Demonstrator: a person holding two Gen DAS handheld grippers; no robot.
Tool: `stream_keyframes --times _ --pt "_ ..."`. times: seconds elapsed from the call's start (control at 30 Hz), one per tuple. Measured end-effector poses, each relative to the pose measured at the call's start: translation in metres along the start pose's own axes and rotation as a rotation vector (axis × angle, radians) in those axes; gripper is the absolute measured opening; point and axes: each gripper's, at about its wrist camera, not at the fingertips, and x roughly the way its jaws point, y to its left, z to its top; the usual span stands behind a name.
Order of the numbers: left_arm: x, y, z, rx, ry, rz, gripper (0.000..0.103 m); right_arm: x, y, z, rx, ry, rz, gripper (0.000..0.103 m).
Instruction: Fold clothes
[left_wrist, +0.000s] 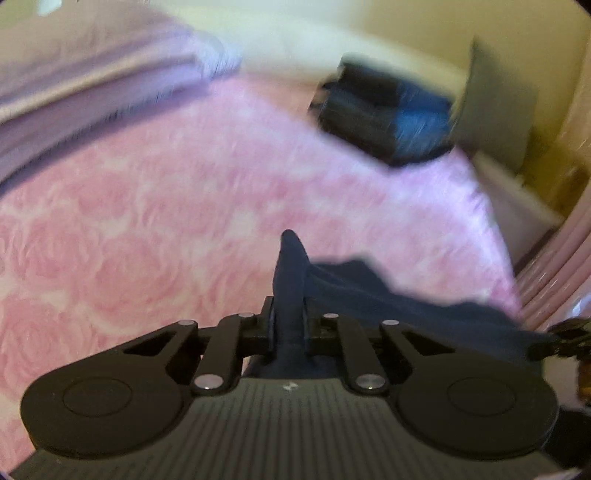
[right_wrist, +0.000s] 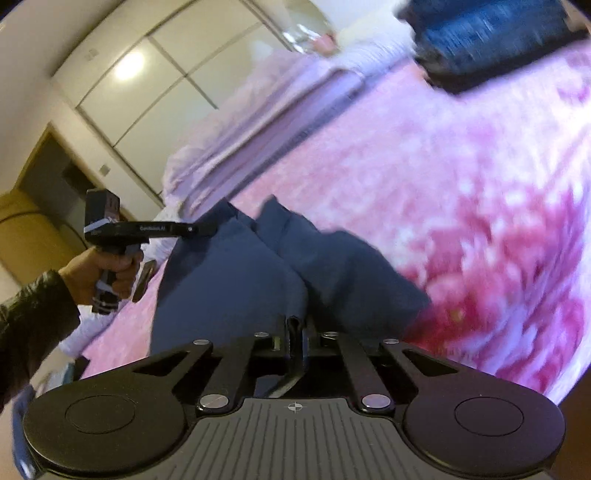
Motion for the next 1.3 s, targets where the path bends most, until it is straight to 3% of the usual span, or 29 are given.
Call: stream_keyframes --times 0.17,0.33,0.47,0.67,0.83,0.9,0.97,1.0,1.2,1.3 --pt "-0.005 -0.002 0.017 -0.020 -0.084 -0.040 0.009 -0.032 0.019 0.023 -0.112 -0.106 0.006 0.002" --pt "0.069 0.005 0.014 -0.045 0.056 -0.002 0.011 -0.024 0.006 0.024 -0.131 -0.096 -0.057 0.002" --pt "0.097 0.008 0.007 -0.049 0.113 0.049 0.024 -0.008 -0.018 0.014 -0.061 -0.032 -0.100 0.002" --pt "0.044 0.002 0.022 -0.038 0.029 0.125 0.024 -0.010 -0.025 0.008 -0.044 0.007 -0.108 0.003" --pt "-0.024 -0.013 0.011 -0.018 -0.009 0.218 0.024 -0.033 -0.007 0.013 -0.085 -0.038 -0.175 0.004" --pt "-0.039 -0.023 -0.003 0.016 0.020 0.237 0.024 -0.040 0.008 0.013 -0.140 -0.053 -0.176 0.013" --pt "-0.047 -0.033 -0.017 0.041 0.048 0.242 0.024 -0.041 0.028 0.012 -0.208 -0.056 -0.161 0.041" --pt "-0.046 -0.036 -0.024 0.043 0.055 0.237 0.024 -0.038 0.038 0.011 -0.237 -0.054 -0.132 0.060" --pt "-0.007 -0.033 -0.042 0.045 0.129 0.217 0.021 0.014 0.098 0.006 -0.398 0.032 0.097 0.061" --pt "0.020 -0.023 -0.049 0.029 0.169 0.214 0.021 0.055 0.116 -0.001 -0.493 0.104 0.119 0.061"
